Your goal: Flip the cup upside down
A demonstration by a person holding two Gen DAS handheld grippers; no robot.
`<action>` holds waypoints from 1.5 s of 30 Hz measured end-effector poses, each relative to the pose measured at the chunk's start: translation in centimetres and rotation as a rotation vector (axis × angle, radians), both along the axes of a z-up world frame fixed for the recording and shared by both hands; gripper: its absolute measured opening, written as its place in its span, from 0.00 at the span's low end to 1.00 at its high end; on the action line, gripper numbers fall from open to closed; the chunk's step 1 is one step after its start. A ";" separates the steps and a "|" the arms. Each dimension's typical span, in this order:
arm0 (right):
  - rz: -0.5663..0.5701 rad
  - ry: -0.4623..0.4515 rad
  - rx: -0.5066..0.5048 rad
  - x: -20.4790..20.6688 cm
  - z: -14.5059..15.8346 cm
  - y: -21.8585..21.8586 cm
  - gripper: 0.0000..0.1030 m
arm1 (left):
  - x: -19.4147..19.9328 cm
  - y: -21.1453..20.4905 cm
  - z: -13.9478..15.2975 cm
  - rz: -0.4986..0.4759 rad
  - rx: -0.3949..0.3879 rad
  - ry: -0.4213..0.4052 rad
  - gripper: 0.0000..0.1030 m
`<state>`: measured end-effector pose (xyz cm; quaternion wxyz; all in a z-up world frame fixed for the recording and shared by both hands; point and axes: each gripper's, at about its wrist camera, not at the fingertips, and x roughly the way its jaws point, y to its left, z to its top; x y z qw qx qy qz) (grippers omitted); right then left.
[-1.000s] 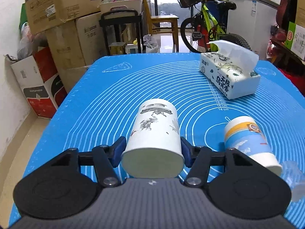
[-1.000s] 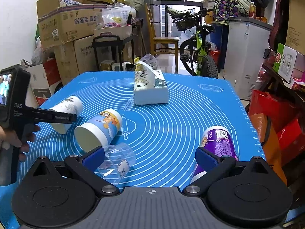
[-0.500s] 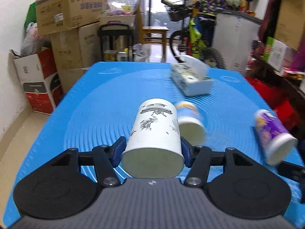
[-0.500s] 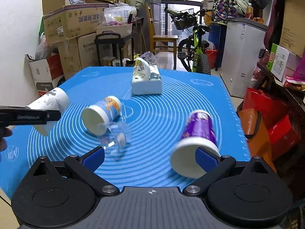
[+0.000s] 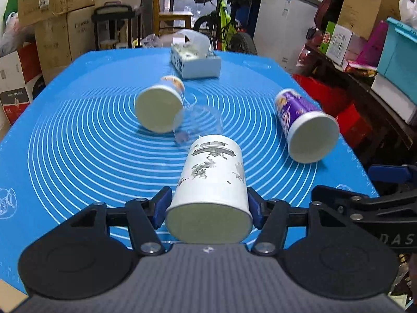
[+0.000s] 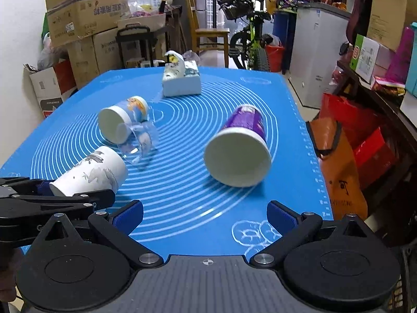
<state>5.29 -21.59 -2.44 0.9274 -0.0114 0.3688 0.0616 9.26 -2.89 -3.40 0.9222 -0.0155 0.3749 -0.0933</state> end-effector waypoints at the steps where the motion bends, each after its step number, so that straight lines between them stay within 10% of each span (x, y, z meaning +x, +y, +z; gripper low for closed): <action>1: -0.002 0.004 -0.002 -0.1 -0.1 0.0 0.97 | 0.1 -0.1 -0.3 -0.001 0.010 0.005 0.61; 24: -0.022 0.043 -0.006 0.1 -0.8 -0.2 0.97 | -1.2 -0.4 -0.9 -0.018 0.023 0.034 0.82; 34: -0.016 0.031 0.115 0.6 2.6 -0.8 0.97 | -3.0 1.3 3.3 0.012 -0.004 -0.059 0.85; 45: 0.078 0.265 0.310 6.8 0.7 4.0 0.90 | -0.2 7.7 2.5 0.230 0.054 -0.029 0.92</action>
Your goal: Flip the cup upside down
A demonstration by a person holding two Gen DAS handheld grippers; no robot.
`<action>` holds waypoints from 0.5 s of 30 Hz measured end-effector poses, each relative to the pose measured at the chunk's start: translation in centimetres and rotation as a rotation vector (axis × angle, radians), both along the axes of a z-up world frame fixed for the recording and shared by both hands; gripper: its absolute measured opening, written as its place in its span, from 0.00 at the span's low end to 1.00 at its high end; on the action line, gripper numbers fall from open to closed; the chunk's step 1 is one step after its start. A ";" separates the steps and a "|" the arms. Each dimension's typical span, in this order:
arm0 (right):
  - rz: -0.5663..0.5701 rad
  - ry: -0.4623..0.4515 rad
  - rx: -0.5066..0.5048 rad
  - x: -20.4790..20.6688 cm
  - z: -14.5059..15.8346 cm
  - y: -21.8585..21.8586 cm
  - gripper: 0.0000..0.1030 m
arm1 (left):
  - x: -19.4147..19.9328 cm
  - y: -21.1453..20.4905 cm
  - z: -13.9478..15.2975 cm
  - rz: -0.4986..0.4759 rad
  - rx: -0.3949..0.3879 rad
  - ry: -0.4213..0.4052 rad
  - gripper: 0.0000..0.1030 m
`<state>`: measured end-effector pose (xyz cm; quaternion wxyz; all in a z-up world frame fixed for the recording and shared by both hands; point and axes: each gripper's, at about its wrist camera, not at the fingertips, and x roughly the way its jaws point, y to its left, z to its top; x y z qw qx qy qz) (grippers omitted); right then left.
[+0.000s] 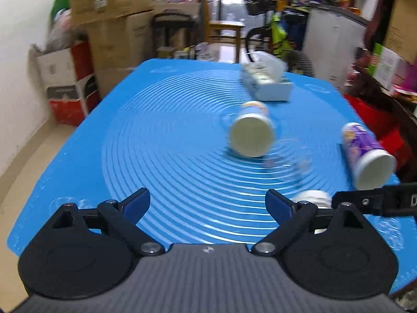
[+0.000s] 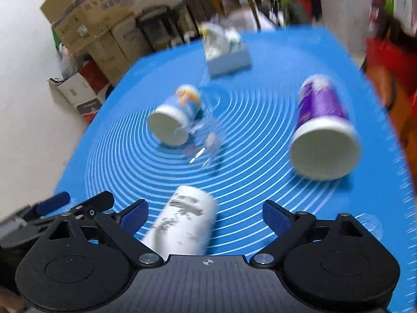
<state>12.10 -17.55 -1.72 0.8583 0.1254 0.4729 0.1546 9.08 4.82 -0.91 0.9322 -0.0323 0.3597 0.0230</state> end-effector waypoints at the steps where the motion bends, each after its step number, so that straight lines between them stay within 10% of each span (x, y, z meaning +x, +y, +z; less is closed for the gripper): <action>1: -0.001 0.037 0.016 0.7 -0.5 0.3 0.88 | 0.1 0.6 -0.2 0.018 0.000 0.001 0.92; 15: 0.043 0.252 0.171 4.9 -4.5 2.2 0.64 | 0.0 1.9 -1.0 0.027 -0.018 -0.012 0.92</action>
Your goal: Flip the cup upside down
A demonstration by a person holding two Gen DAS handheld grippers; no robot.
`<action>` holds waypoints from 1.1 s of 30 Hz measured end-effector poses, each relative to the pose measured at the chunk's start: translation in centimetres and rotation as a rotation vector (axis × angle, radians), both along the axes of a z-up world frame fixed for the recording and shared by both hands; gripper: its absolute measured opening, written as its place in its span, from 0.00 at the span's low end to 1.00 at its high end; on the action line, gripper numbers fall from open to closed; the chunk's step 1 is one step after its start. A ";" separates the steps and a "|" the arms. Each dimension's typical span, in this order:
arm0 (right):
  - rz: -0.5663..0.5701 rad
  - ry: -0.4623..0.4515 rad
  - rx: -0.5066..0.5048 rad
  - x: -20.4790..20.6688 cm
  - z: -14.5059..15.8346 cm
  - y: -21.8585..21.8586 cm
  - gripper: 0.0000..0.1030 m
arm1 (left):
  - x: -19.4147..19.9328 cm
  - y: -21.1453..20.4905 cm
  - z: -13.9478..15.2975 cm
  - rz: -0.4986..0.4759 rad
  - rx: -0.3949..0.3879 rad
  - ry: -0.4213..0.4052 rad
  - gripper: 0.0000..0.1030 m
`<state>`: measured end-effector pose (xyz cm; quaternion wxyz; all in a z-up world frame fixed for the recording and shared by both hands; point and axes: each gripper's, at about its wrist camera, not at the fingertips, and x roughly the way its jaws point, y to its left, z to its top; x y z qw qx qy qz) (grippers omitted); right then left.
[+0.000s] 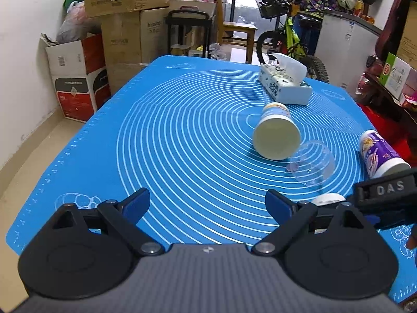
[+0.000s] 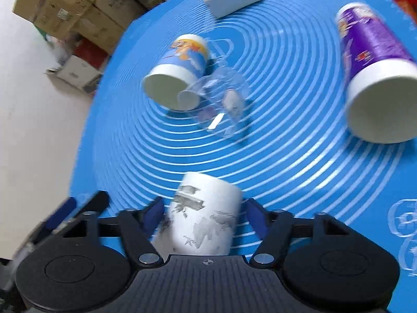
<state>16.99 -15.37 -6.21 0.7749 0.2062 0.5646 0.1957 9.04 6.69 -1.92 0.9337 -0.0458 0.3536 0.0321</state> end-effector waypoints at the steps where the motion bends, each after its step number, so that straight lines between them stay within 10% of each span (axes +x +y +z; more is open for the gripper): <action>1: 0.001 -0.006 -0.003 0.0 0.0 0.0 0.63 | 0.0 -0.1 0.0 -0.004 0.000 -0.001 0.92; 6: 0.036 -0.105 -0.035 -1.2 1.3 0.3 0.61 | -0.4 -0.3 0.0 -0.020 -0.006 -0.003 0.92; 20: 0.014 -0.907 -0.572 -10.3 2.9 0.9 0.61 | -1.7 -2.2 -0.1 -0.051 0.035 -0.053 0.92; 33: 0.061 -0.909 -0.614 -13.4 0.6 -0.4 0.62 | -3.0 -3.1 -0.9 -0.068 -0.021 -0.044 0.92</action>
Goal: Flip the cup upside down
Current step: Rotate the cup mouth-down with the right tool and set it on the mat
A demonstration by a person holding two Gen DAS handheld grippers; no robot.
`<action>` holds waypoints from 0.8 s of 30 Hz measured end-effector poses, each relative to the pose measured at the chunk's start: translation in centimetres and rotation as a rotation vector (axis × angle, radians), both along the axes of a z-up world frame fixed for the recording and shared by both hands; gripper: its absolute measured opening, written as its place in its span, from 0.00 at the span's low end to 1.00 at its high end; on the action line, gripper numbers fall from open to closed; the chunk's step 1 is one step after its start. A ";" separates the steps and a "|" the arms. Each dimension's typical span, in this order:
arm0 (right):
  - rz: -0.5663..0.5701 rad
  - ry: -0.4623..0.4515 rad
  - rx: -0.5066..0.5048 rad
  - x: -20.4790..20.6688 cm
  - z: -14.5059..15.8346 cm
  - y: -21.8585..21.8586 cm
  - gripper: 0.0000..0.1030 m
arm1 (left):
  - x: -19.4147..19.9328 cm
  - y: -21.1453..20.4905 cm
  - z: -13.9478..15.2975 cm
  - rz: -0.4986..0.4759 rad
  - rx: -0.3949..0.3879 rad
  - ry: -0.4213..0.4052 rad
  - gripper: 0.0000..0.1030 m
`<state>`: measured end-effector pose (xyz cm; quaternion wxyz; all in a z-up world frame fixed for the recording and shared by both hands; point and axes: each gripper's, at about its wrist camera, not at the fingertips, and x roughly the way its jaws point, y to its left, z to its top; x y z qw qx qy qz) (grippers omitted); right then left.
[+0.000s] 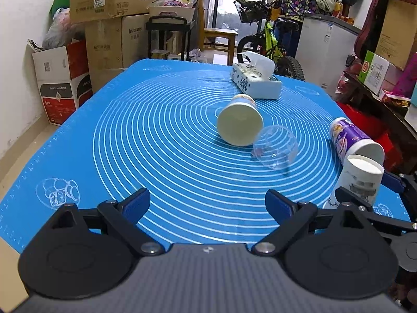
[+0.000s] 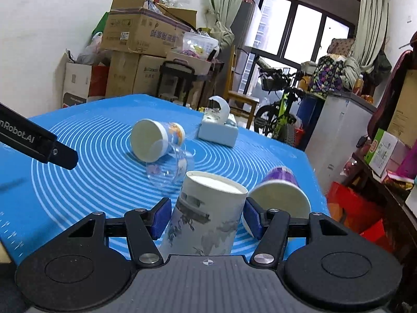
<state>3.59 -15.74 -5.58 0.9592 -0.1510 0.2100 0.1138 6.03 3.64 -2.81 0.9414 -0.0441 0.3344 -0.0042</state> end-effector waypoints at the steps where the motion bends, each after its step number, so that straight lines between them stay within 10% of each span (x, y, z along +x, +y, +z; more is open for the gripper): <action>1: -0.002 0.009 0.007 -0.2 0.0 -0.3 0.62 | -0.1 -0.1 -0.1 -0.002 0.004 0.002 0.92; 24: -0.056 0.187 0.207 -5.4 1.6 -5.3 0.79 | -5.3 -4.6 0.9 -0.122 0.028 -0.027 0.92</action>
